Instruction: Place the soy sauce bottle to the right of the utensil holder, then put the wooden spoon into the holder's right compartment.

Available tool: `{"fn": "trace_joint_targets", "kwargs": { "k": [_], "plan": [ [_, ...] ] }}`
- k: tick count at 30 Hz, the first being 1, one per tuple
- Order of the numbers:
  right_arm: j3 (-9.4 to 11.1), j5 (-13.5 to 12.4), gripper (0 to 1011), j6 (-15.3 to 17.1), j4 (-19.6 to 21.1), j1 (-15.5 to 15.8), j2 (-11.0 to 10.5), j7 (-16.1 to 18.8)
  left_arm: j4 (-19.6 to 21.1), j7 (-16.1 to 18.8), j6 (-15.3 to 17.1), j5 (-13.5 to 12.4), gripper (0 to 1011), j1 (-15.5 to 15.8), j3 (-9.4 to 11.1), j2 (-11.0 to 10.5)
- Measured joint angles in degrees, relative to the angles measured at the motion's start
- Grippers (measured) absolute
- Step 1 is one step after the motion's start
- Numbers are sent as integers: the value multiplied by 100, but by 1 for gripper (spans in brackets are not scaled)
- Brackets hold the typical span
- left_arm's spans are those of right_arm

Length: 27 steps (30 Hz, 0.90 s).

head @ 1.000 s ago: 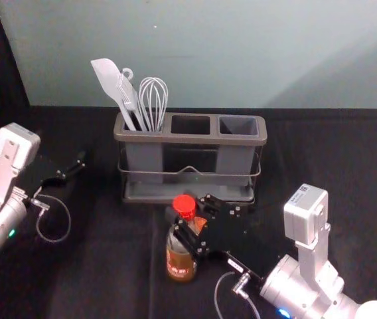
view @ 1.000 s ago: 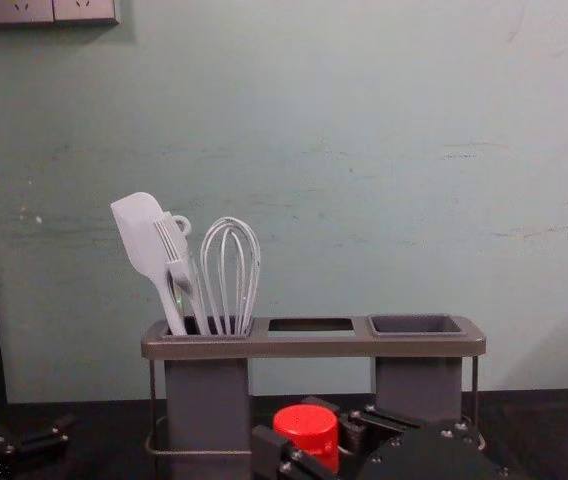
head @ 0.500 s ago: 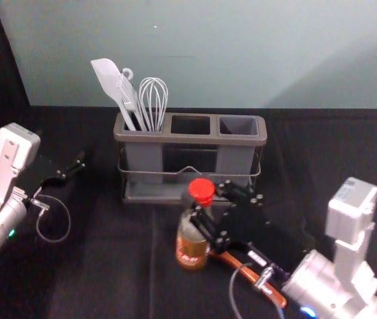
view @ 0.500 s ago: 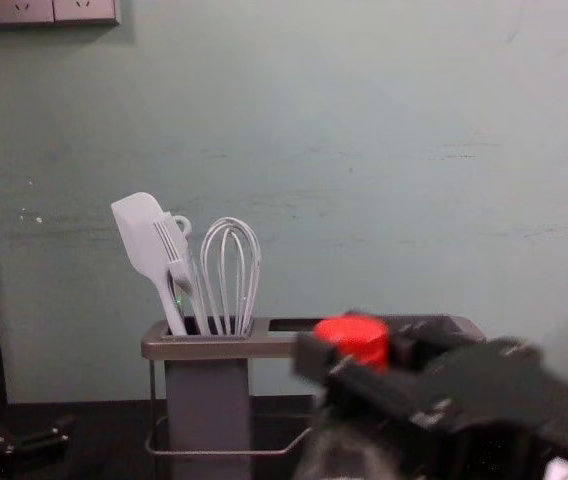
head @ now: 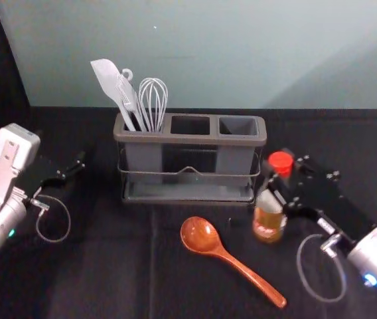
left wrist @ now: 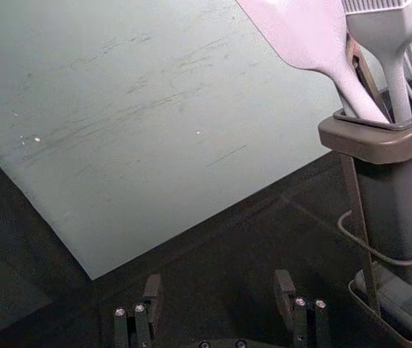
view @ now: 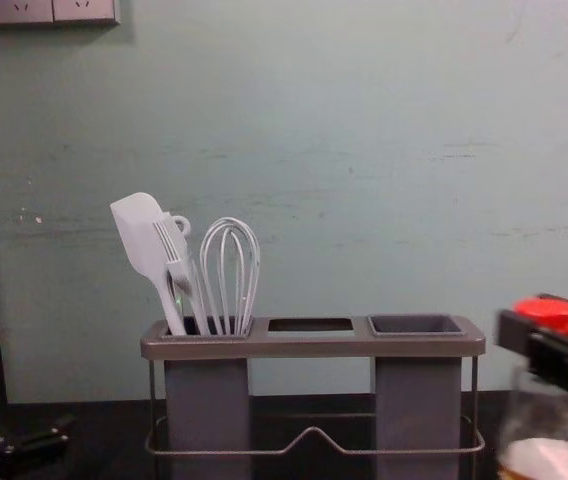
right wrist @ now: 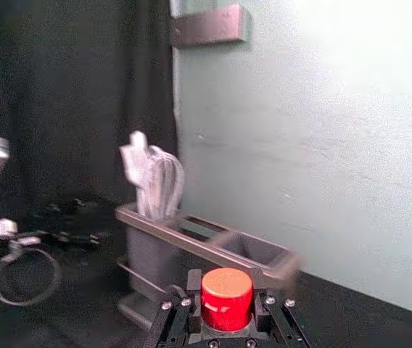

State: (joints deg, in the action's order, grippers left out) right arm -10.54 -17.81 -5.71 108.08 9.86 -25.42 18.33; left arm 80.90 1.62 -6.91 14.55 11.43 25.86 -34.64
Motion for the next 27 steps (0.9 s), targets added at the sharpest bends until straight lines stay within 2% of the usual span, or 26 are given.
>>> {"fn": "trace_joint_targets", "kwargs": {
  "k": [6, 10, 13, 20, 27],
  "plan": [
    [268, -126, 390, 173, -228, -200, -146, 111, 0, 0, 0, 0, 1000, 0, 0, 0],
    [381, -183, 390, 308, -346, -441, -195, 149, 0, 0, 0, 0, 1000, 0, 0, 0],
    [421, -298, 390, 389, -534, -760, -200, 229, 0, 0, 0, 0, 1000, 0, 0, 0],
    [368, -437, 390, 513, -929, -1279, -115, 270, 0, 0, 0, 0, 1000, 0, 0, 0],
    [121, -453, 390, 483, -1645, -1822, 32, 355, 0, 0, 0, 0, 1000, 0, 0, 0]
  ]
}}
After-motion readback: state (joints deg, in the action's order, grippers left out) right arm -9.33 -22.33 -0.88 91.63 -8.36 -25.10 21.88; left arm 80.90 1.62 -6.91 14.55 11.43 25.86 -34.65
